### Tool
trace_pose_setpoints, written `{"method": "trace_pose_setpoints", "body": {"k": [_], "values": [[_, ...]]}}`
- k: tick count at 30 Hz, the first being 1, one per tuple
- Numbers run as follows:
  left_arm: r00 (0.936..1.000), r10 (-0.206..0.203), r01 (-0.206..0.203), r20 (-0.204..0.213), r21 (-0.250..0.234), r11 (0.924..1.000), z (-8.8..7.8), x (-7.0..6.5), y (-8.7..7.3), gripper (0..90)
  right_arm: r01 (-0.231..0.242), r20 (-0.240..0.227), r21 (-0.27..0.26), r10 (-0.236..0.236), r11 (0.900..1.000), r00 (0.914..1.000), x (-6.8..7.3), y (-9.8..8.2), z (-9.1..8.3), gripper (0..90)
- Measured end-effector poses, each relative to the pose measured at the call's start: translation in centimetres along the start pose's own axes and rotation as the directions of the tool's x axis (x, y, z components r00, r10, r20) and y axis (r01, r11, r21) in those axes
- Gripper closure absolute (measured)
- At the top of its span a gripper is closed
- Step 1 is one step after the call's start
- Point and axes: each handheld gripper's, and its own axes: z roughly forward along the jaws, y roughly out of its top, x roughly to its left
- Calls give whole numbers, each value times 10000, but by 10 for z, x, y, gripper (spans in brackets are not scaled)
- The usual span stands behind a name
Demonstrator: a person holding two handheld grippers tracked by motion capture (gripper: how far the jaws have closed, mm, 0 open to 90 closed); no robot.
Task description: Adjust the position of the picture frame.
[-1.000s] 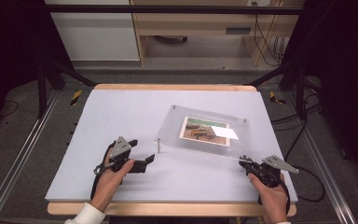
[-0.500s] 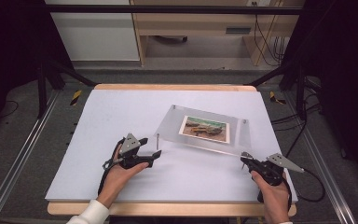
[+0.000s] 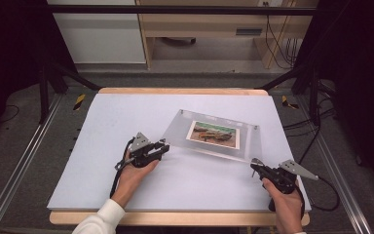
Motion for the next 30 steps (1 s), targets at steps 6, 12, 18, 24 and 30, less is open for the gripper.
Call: {"method": "trace_pose_setpoints", "body": {"k": [6, 12, 18, 24, 30], "values": [[9968, -694, 696, 397, -53, 9976, 2, 2, 7, 771, 73, 20, 137, -73, 9999, 10000, -2, -1, 0, 852], [9964, -788, 785, 324, 120, 9968, 2, 1, 10, 833, 221, 93, 133, -222, 9997, 9997, -1, -1, 1, 851], [9970, -716, 706, 287, 344, 9969, 2, 1, 11, 837, 291, 177, 198, -295, 9994, 9994, -1, -4, 3, 832], [9970, -704, 690, 318, 413, 9968, 2, 1, 11, 837, 287, 198, 158, -290, 9995, 9994, -1, -4, 7, 841], [9962, -769, 749, 397, 501, 9959, 3, 2, 13, 833, 251, 198, 119, -253, 9996, 9995, -1, -3, 8, 848]]}}
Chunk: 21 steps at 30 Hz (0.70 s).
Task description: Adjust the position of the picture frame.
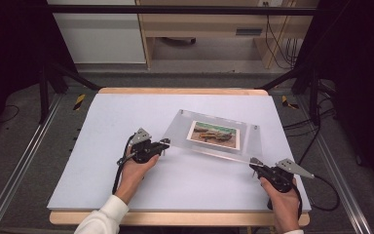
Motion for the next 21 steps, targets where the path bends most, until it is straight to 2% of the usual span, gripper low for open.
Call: {"method": "trace_pose_setpoints", "body": {"k": [2, 4, 6, 8, 9, 13, 17, 20, 21], "values": [[9999, -75, 75, 80, 40, 10000, 1, 0, 1, 806, -3, -11, 11, 4, 10000, 10000, 0, 0, 0, 848], [9999, 147, -146, -33, 137, 9998, 5, -1, 1, 753, 69, 25, 60, -69, 10000, 10000, -1, 0, 0, 848], [9999, 170, -170, -4, 142, 9998, 6, -1, 2, 741, 59, 16, 70, -59, 10000, 10000, 0, 0, 0, 848], [9998, 210, -210, 2, 98, 9997, 7, -3, 2, 785, 57, 26, 67, -57, 10000, 10000, 0, 0, 0, 848], [9996, 243, -243, -161, 16, 9997, 6, -2, 3, 835, -6, 23, 34, 6, 10000, 10000, 0, 0, 0, 848], [9988, 471, -471, -157, -21, 9989, 5, -4, 4, 841, 151, 114, -11, -150, 9999, 9998, 0, 1, -1, 849], [9983, 576, -579, -120, -332, 9978, -6, -9, 9, 840, 455, 284, -379, -444, 9982, 9986, 2, 6, -5, 849], [9983, 559, -565, -150, -390, 9976, -14, -9, 12, 838, 468, 225, -544, -456, 9974, 9987, 6, 9, -6, 848], [9976, 639, -650, -267, -422, 9970, -24, -8, 13, 837, 784, 101, -521, -780, 9956, 9969, 12, 13, -4, 843]]}}
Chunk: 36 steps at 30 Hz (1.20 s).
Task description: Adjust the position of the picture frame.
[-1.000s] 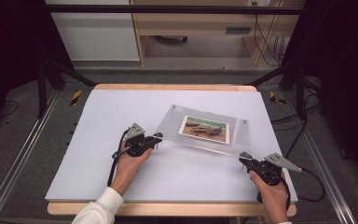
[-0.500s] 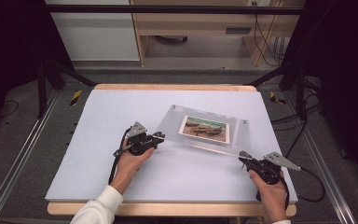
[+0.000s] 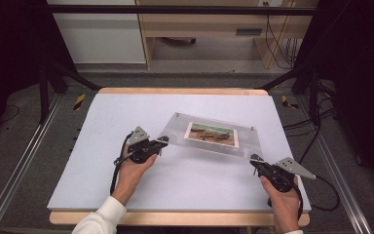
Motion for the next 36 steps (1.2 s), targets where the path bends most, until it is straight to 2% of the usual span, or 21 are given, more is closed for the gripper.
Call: {"method": "trace_pose_setpoints", "body": {"k": [3, 8, 12, 16, 17, 18, 20, 24, 29, 34, 36], "values": [[9997, -43, 40, -225, -107, 9999, -17, 4, 0, 835, 271, -193, 51, -270, 9996, 9994, 7, 4, 5, 836], [9969, -332, 305, -718, -377, 9988, -46, 15, -7, 833, 692, -575, 9, -690, 9976, 9960, 24, 16, 28, 834], [9908, -577, 509, -1227, -572, 9971, -67, 27, -11, 832, 979, -1028, -87, -983, 9952, 9898, 39, 27, 54, 834], [9839, -727, 602, -1634, -804, 9949, -82, 38, -14, 832, 1002, -1345, -101, -1007, 9949, 9858, 49, 34, 74, 835], [9839, -727, 602, -1634, -804, 9949, -82, 38, -14, 832, 1002, -1345, -101, -1007, 9949, 9858, 49, 34, 74, 835], [9817, -736, 584, -1759, -903, 9942, -86, 42, -15, 832, 1073, -1488, -140, -1082, 9941, 9829, 53, 36, 84, 835], [9798, -801, 632, -1831, -966, 9933, -85, 46, -18, 832, 1153, -1528, -127, -1158, 9933, 9814, 55, 37, 89, 835], [9782, -954, 779, -1844, -998, 9919, -78, 51, -24, 833, 1156, -1471, -80, -1155, 9933, 9824, 54, 36, 98, 835], [9806, -908, 754, -1737, -937, 9927, -72, 51, -28, 833, 1015, -1483, 120, -986, 9948, 9840, 46, 29, 100, 837], [9800, -938, 799, -1756, -848, 9932, -72, 48, -34, 834, 1007, -1529, 296, -950, 9945, 9837, 45, 25, 99, 839], [9793, -957, 865, -1784, -588, 9945, -72, 46, -38, 836, 943, -1560, 408, -868, 9947, 9839, 45, 22, 98, 844]]}}
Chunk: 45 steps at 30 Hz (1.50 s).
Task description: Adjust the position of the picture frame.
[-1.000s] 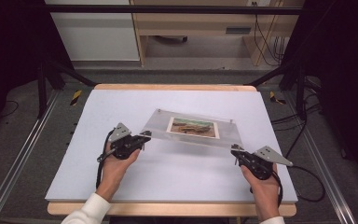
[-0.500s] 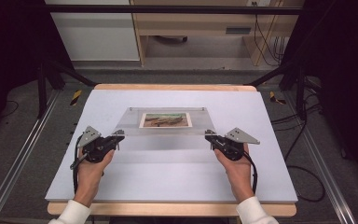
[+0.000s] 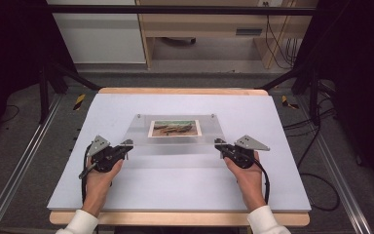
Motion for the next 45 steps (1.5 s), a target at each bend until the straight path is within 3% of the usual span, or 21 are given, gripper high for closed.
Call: {"method": "trace_pose_setpoints", "body": {"k": [7, 25, 32, 39, 45], "values": [[9996, 281, -281, 9, 610, 9977, 0, -4, -7, 836, -130, -90, 562, 135, 9983, 9999, -1, -9, -1, 847], [9991, 237, -271, 343, 1024, 9944, 5, -2, -11, 839, -163, -20, 925, 166, 9956, 9999, 2, -16, -7, 850], [9970, 552, -629, 550, 1501, 9867, 8, -3, -15, 838, -309, 61, 1282, 304, 9913, 9995, 1, -22, -9, 849], [9956, 844, -910, 417, 1945, 9767, 9, -5, -18, 836, -254, 117, 1815, 237, 9831, 9997, 1, -25, -7, 848], [9949, 933, -993, 386, 2059, 9735, 10, -6, -19, 835, -215, 98, 2009, 199, 9794, 9998, 1, -27, -7, 847]]}}
